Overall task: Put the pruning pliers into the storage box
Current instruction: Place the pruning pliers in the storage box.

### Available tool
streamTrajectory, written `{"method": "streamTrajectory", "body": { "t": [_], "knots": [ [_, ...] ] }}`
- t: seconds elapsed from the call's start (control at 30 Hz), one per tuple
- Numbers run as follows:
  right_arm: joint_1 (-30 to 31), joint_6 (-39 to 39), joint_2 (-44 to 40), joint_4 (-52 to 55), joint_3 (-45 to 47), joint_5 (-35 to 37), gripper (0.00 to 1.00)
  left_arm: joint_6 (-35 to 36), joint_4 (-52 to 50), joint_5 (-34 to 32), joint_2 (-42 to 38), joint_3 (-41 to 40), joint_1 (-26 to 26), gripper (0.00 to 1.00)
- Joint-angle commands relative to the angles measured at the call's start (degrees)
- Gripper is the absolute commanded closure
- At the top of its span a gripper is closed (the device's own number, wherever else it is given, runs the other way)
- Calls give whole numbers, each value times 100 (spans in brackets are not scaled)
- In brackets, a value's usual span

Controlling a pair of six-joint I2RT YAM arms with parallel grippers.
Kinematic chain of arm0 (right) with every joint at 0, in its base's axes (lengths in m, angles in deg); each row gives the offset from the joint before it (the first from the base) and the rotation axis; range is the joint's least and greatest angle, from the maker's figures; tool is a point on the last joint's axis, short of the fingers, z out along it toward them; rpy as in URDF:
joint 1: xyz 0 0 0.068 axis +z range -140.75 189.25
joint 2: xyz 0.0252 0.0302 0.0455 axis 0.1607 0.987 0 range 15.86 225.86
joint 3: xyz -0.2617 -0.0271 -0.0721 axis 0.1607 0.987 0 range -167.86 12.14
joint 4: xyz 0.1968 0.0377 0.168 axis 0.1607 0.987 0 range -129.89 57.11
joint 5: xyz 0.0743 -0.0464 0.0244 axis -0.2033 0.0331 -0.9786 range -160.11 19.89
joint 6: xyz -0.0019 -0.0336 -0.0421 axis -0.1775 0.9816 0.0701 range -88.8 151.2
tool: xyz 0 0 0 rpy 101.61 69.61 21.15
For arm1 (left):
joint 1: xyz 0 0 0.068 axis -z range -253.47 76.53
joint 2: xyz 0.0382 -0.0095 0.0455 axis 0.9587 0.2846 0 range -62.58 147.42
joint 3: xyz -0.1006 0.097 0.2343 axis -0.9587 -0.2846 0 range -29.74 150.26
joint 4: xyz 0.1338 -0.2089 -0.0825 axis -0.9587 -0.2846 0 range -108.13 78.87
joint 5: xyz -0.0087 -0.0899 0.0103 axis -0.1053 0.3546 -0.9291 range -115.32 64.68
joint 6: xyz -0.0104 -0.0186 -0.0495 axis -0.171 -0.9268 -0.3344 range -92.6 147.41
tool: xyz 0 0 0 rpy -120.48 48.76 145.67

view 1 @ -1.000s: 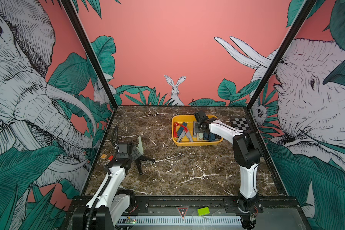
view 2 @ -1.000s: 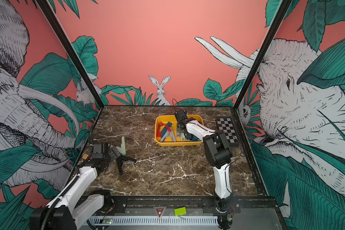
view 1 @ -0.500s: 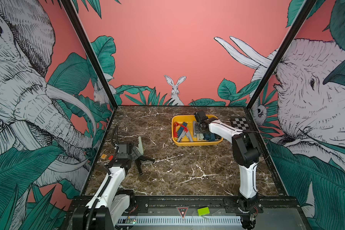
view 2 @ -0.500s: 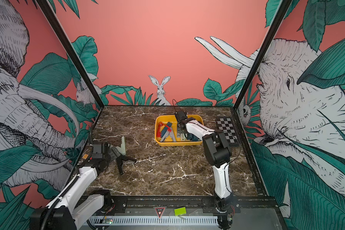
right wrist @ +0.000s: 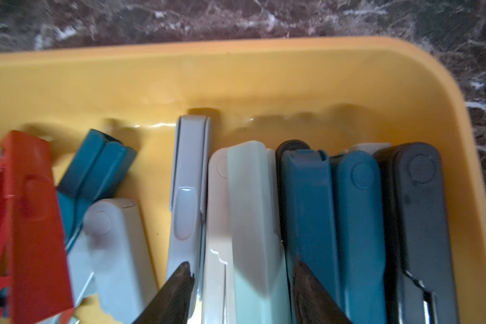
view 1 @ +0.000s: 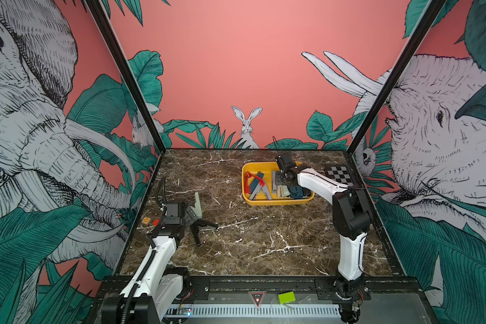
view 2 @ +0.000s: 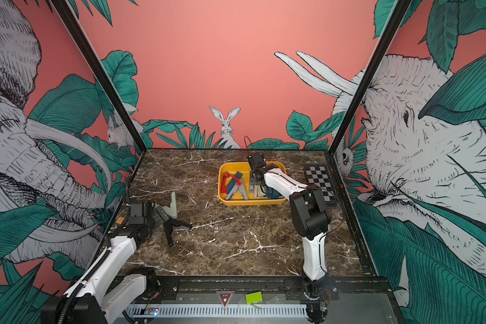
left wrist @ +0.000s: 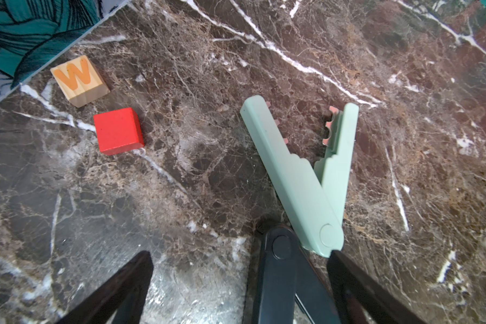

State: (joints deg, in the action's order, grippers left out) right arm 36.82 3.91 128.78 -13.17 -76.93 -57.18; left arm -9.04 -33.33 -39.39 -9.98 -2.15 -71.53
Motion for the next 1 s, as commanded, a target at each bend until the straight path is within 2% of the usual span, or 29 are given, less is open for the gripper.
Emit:
{"method": "streamTrajectory", "body": {
  "t": [0.0,0.1,0.3,0.5,0.6,0.97],
  "knots": [
    [5,159,-536,-388,157,-202,44,-91,-175,-130,-129,61,87,1],
    [104,423,-788,-847,481,-617,42,-82,-228,-149,-119,87,97,1],
    [401,643,-1112,-1178,799,-577,40,-233,-443,-72,-97,140,264,1],
    [407,669,-1356,-1163,1025,-374,37,-1286,-869,-493,-109,19,1524,1],
    [411,674,-1446,-1094,1124,-315,36,-1868,-885,-599,4,-9,1941,1],
    [339,691,-1925,-1143,1797,-74,34,-2250,-503,-173,1456,405,2046,1]
  ]
}}
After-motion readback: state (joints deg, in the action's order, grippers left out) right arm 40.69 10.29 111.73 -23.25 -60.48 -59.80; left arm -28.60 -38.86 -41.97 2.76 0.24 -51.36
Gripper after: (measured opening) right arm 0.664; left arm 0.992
